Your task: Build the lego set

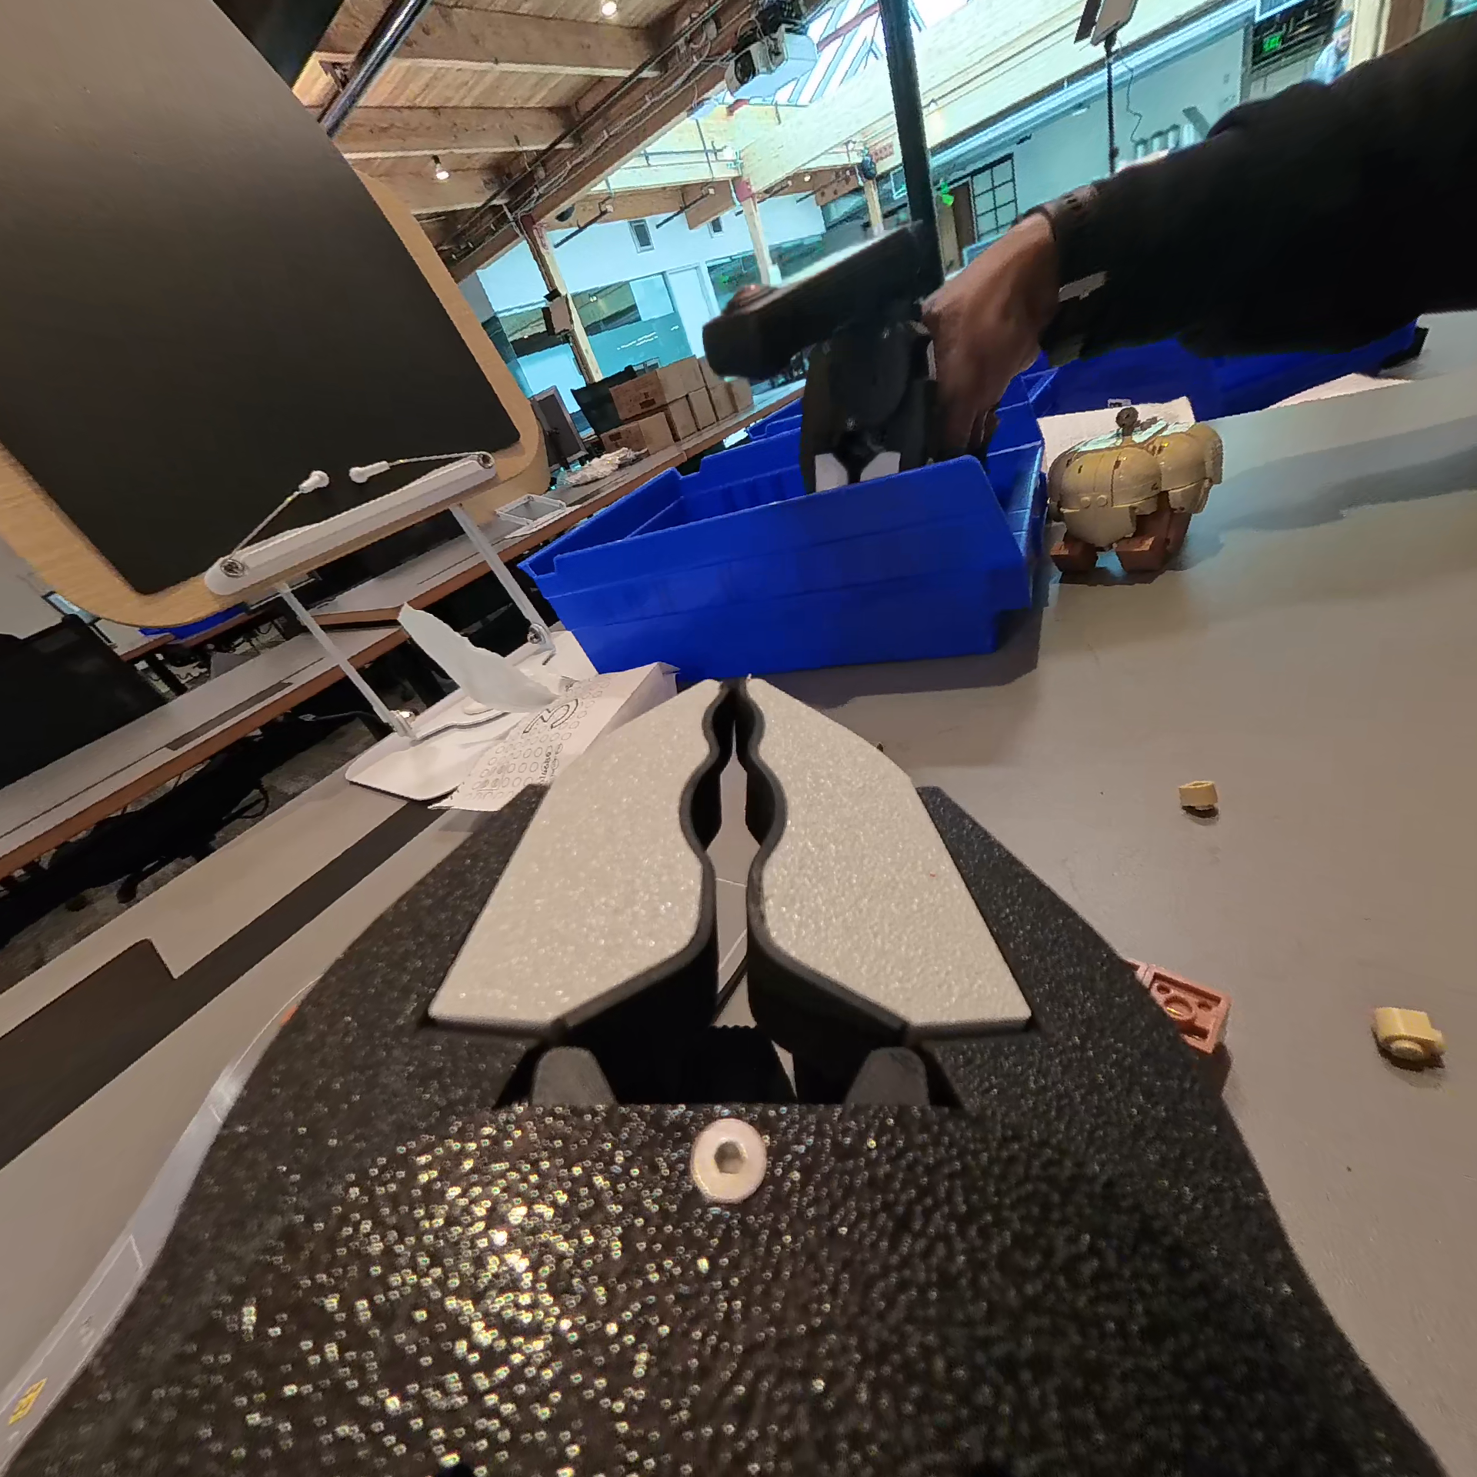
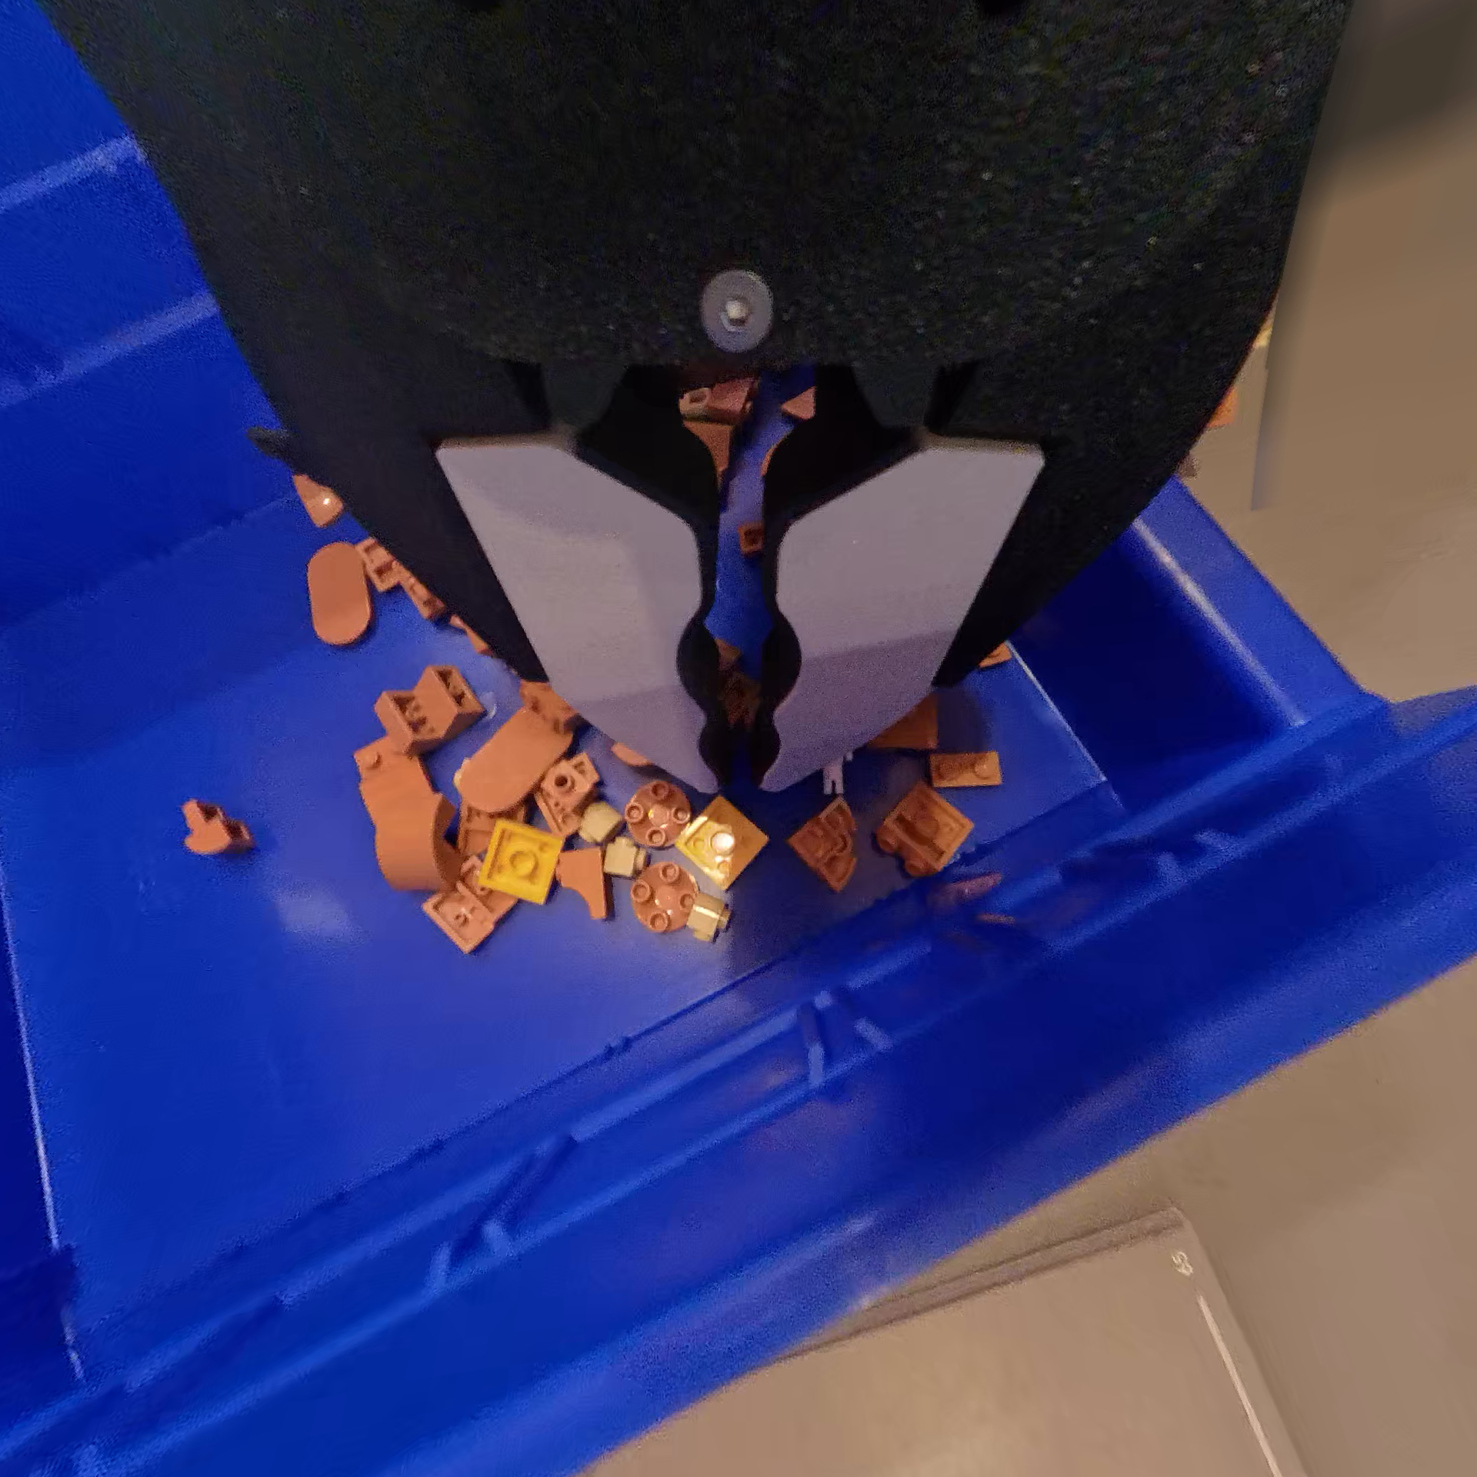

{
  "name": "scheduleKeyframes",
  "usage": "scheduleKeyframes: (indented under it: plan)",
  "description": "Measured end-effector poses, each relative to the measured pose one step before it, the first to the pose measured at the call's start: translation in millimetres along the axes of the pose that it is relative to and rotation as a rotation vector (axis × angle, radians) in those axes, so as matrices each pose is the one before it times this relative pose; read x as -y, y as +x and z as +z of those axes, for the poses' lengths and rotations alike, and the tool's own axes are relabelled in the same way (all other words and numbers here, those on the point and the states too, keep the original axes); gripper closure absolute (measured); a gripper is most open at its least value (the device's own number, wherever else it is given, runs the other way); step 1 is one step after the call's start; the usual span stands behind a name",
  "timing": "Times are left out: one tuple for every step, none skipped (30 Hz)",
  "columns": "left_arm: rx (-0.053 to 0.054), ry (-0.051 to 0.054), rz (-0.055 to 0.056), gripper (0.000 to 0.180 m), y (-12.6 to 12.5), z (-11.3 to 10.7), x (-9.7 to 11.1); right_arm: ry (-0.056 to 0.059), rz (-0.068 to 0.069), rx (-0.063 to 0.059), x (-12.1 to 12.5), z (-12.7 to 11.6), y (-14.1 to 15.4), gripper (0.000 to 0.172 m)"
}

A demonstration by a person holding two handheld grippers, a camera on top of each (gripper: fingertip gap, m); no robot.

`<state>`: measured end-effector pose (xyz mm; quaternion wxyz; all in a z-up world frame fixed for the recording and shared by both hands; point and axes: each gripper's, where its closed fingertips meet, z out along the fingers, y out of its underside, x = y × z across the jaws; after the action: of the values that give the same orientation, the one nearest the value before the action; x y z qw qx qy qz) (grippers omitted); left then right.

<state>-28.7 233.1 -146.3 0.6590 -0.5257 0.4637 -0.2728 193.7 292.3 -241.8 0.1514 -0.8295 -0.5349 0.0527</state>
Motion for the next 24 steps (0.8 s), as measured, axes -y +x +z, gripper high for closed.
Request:
scheduleKeyframes:
  plan:
    - [0.0023, -0.0002, 0.0009, 0.18, -0.16, -0.01, 0.05, -0.0115, -0.0178, 0.0015, 0.76, 3.5, -0.02, 0.164]
    - [0.0025, 0.0004, 0.0008, 0.18, -0.22, -0.15, 0.01, -0.0098, -0.0151, 0.0094, 0.6, 2.55, -0.79, 0.162]
    - [0.0023, 0.0007, 0.0005, 0.18, -0.21, -0.13, 0.13, -0.0051, -0.0105, 0.0112, 0.52, 1.75, -0.81, 0.16]
    - [0.0016, 0.0007, 0.0003, 0.18, -0.19, -0.08, 0.11, 0.002, -0.0044, 0.0024, 1.1, 0.66, 1.0, 0.16]
    - [-0.0001, 0.0, -0.0003, 0.18, -0.09, -0.04, -0.04, 0.0012, 0.0028, -0.0034, 0.7, 0.18, 2.41, 0.157]
    - [-0.0007, -0.0008, -0.0007, 0.18, 0.09, 0.08, -0.12, -0.0014, 0.0048, -0.0048, 0.14, 0.37, 2.68, 0.156]
    - [-0.0016, -0.0015, -0.0004, 0.18, 0.11, 0.16, -0.13, -0.0021, 0.0002, -0.0015, -0.27, 0.39, 1.81, 0.155]
    - [-0.002, -0.0017, 0.0, 0.18, 0.21, 0.24, -0.24, -0.0003, -0.0039, 0.0, -0.04, 0.02, 0.81, 0.153]
    - [-0.0023, -0.0011, 0.0005, 0.18, 0.35, 0.1, -0.11, 0.0017, -0.0048, 0.0021, 0.25, -0.08, -0.01, 0.153]
    - [-0.0016, -0.0002, 0.0006, 0.18, 0.2, -0.02, -0.12, 0.0022, -0.0026, 0.0009, 0.43, -0.01, 0.05, 0.152]
    - [-0.0014, 0.0, 0.0002, 0.18, 0.21, 0.09, 0.01, 0.0003, -0.0013, 0.0028, 0.39, 0.31, -0.56, 0.151]
    - [-0.0014, -0.0003, -0.0004, 0.18, 0.13, 0.02, -0.07, 0.0013, -0.0037, 0.0032, 0.72, 0.31, -0.83, 0.15]
    - [-0.0013, -0.0005, -0.0007, 0.18, 0.1, 0.01, 0.0, 0.0005, -0.0048, 0.0015, 0.76, 0.07, -0.86, 0.149]
    - [-0.0012, -0.0006, -0.0007, 0.18, 0.03, 0.05, -0.13, -0.0021, -0.0038, -0.001, 0.76, 0.29, -0.59, 0.148]
    - [-0.0008, -0.0004, -0.0003, 0.18, 0.05, 0.11, 0.02, -0.0023, -0.0052, -0.0016, 0.74, 0.16, -0.5, 0.148]
    - [-0.0011, -0.0004, 0.0, 0.18, 0.06, 0.01, -0.08, -0.002, -0.0046, 0.0008, 0.88, 0.32, -0.79, 0.148]
    - [-0.0004, -0.0002, 0.0001, 0.18, 0.08, 0.07, -0.02, -0.0033, 0.0001, 0.0005, 0.88, 0.22, -0.39, 0.147]
    - [0.0, -0.0002, 0.0004, 0.18, 0.1, -0.06, -0.09, -0.0056, 0.0032, 0.0002, 0.51, 0.3, 0.27, 0.145]
    - [-0.0002, -0.0002, 0.0005, 0.18, 0.04, 0.07, -0.02, -0.0063, 0.0027, 0.0009, 0.27, 0.21, 0.38, 0.147]
    - [-0.0001, 0.0, 0.0002, 0.18, 0.0, 0.0, 0.0, -0.0062, 0.0023, 0.0018, 0.35, 0.22, 0.15, 0.147]
    - [0.0005, 0.0008, -0.0001, 0.18, -0.05, -0.17, 0.11, -0.0051, 0.002, 0.0027, 0.4, 0.24, -0.21, 0.149]
    - [0.0, 0.0012, -0.0002, 0.18, 0.02, -0.14, 0.15, -0.005, 0.0013, -0.0021, 0.38, 0.21, 0.04, 0.149]
    - [-0.0001, 0.0011, -0.0002, 0.18, -0.02, -0.01, 0.12, -0.0071, 0.0012, -0.0037, 0.13, 0.04, 0.04, 0.149]
    - [-0.0003, 0.0011, -0.0001, 0.18, 0.05, -0.15, 0.15, -0.0077, 0.0007, -0.0045, 0.0, 0.07, 0.07, 0.149]
